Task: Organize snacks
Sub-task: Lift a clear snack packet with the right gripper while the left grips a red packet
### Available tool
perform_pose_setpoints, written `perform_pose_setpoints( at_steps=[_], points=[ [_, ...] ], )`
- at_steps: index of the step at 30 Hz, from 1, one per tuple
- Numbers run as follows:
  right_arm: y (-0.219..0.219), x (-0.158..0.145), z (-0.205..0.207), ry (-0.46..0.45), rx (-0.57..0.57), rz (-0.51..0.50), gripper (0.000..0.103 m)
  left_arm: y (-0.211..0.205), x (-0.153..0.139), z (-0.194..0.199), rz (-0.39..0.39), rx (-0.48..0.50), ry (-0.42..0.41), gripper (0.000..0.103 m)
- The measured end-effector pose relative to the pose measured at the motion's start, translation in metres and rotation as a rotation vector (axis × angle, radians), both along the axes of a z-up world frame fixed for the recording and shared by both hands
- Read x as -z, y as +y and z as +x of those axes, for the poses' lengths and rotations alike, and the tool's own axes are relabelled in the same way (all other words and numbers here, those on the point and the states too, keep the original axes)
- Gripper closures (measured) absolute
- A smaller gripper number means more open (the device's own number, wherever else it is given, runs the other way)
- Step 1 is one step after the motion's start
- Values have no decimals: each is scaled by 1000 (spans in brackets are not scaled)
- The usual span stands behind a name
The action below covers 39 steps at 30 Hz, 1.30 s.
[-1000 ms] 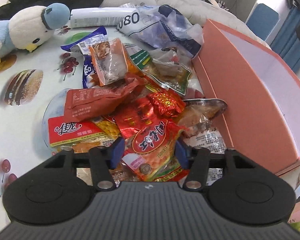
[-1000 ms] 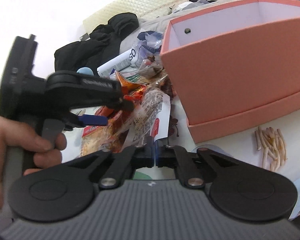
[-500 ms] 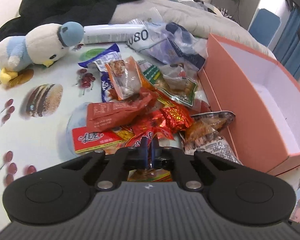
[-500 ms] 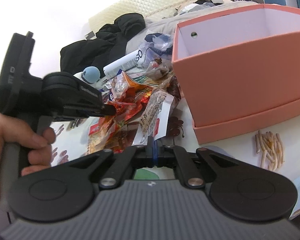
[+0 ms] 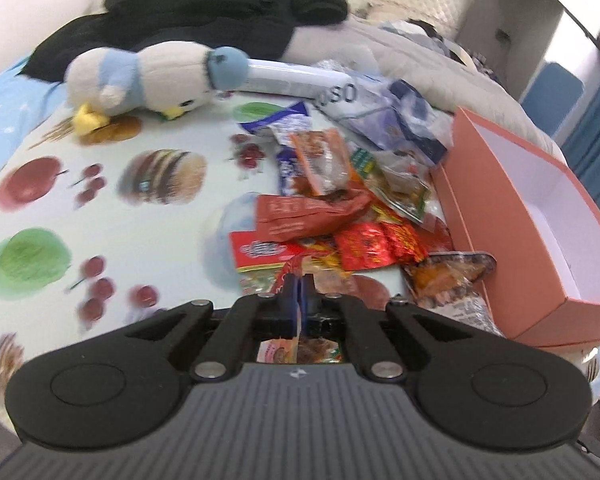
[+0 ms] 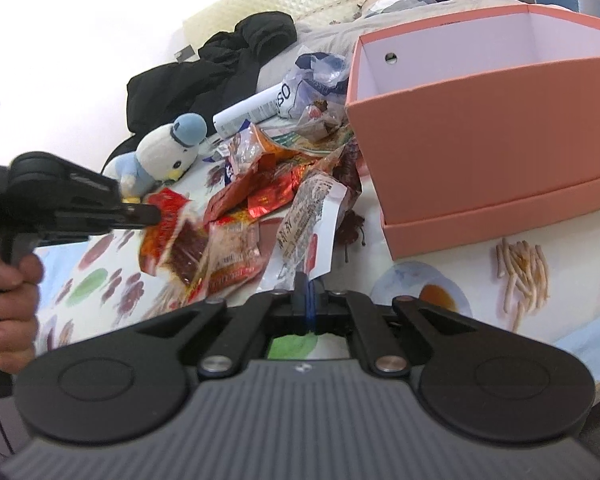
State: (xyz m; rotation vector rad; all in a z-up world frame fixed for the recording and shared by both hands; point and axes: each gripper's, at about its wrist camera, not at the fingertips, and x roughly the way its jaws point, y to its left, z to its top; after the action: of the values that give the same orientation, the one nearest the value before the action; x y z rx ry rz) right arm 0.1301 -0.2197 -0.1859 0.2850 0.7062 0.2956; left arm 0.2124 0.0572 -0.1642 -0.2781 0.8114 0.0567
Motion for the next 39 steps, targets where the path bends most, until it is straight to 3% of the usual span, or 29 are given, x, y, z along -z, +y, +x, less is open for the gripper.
perform_pose_setpoints(
  at_steps=[10,20,22,24,25,26,27,29,30,32,34,36,39],
  points=[
    [4,0,-5,20,-7,-50,100,49,-1,-28,-33,-100,-6,102],
    [11,4,-15,32,-31,-143,95,53,10,-38,-78,1,7,101],
    [10,5,-17,43,-23,-147,85,52,12,-37,-92,29,9,100],
    [9,4,-17,53,-16,-156,46,52,14,-35,-109,59,11,92],
    [8,3,-19,46,-14,-153,40,52,15,-35,-115,74,11,88],
    [8,2,-21,35,-14,-151,37,51,16,-34,-117,90,9,77],
    [9,1,-22,26,-13,-160,37,51,16,-32,-115,101,9,58],
    [12,-3,-22,17,-6,-180,34,48,18,-30,-111,130,-3,35],
    [14,-6,-22,6,7,-191,25,46,18,-27,-112,155,-10,31],
    [18,-11,-20,-21,22,-201,19,42,21,-22,-120,199,-14,25],
    [24,-14,-16,-49,13,-210,19,35,25,-14,-115,246,-16,13],
    [31,-12,-7,-57,-5,-212,19,25,32,-6,-58,267,-20,2],
    [40,-5,8,-57,-4,-242,19,15,44,7,9,307,3,2]
  ],
)
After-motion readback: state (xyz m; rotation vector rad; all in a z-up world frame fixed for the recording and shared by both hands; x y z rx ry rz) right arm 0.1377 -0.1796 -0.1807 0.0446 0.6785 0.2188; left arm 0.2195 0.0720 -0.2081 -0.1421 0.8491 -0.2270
